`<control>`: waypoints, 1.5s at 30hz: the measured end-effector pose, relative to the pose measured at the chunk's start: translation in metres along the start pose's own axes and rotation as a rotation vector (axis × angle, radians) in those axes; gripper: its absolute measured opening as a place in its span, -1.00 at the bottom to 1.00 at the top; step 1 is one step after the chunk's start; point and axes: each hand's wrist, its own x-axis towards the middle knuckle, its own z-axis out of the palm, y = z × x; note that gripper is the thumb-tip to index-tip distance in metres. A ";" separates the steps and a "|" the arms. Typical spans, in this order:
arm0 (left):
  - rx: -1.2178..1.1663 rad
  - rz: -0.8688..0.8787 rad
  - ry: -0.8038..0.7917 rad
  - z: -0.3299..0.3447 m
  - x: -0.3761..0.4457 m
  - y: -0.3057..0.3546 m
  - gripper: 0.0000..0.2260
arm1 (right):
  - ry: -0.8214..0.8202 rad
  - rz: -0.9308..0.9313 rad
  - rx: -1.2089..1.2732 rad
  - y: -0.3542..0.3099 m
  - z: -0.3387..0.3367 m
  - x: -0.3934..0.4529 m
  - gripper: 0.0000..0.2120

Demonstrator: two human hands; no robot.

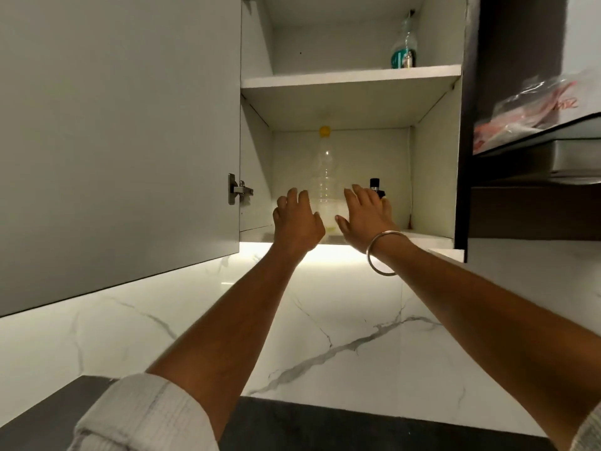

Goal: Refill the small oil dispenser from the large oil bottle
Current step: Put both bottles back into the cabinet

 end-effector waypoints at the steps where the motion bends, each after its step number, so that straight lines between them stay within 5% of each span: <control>1: 0.026 0.014 0.009 -0.008 -0.014 0.002 -0.51 | 0.001 -0.020 -0.019 0.001 -0.010 -0.012 -0.41; 20: 0.106 0.123 0.199 -0.193 -0.143 -0.012 -0.55 | 0.075 -0.083 0.001 -0.041 -0.105 -0.099 -0.48; 26: 0.184 0.160 0.147 -0.226 -0.156 -0.017 -0.53 | 0.118 -0.115 0.031 -0.066 -0.116 -0.097 -0.49; 35: 0.083 0.274 0.568 -0.343 -0.175 -0.004 -0.54 | 0.130 -0.137 0.076 -0.082 -0.129 -0.101 -0.49; 45: 0.183 0.135 0.617 -0.376 -0.191 -0.068 -0.53 | 0.133 -0.146 0.117 -0.093 -0.133 -0.110 -0.50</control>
